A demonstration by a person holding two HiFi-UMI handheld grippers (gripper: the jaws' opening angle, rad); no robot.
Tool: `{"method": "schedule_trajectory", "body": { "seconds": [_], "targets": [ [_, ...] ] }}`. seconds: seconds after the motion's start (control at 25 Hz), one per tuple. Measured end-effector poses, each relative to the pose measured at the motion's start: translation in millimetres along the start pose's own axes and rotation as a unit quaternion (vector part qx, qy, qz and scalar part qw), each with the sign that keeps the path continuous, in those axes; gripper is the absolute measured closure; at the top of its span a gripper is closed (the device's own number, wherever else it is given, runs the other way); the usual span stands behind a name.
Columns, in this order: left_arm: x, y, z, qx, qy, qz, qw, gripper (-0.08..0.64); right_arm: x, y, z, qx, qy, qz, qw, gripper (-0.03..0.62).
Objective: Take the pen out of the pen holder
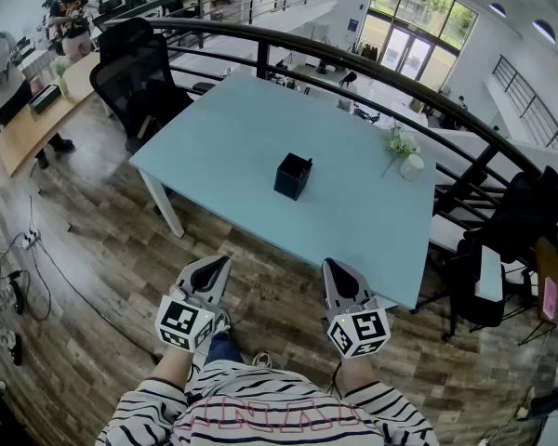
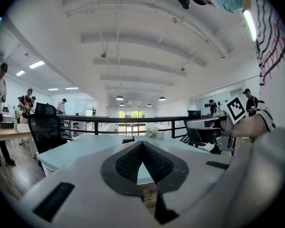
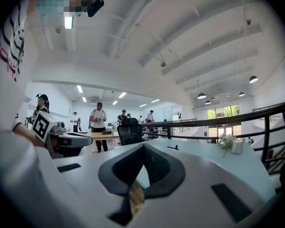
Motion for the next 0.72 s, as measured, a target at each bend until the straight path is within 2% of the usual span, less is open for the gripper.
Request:
{"method": "schedule_trajectory", "body": {
  "seconds": [0.2,0.52,0.56,0.6,0.72],
  "targets": [
    [-11,-1,-1,0.01,-0.007,0.046,0.9989,0.535,-11,-3,0,-0.041,-0.002,-0.04,0.998,0.565],
    [-50,31,4,0.016,0.01,0.087,0.996,0.523,-48,-10,-1,-0.081,-0.009,-0.008,0.997,0.555],
    [-56,38,3,0.015,0.011,0.092,0.9955,0.492,-55,-12,-2,-0.084,-0.009,0.0,0.996,0.492],
    [-63,45,1,0.013,0.013,0.098,0.995,0.434,-62,-14,-3,-0.088,-0.008,0.007,0.996,0.403],
    [-82,73,-6,0.006,0.021,0.115,0.9931,0.413,-85,-16,-8,-0.095,-0.007,0.03,0.995,0.403]
  ]
}}
Point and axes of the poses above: the fingertips, and each gripper's own axes: x backward along the fingers, y to its left, z out of its underside, the point moved 8 cm from there along x, backward along the fingers, and after that the axes turned 9 degrees about y, right-handed, at the moved point
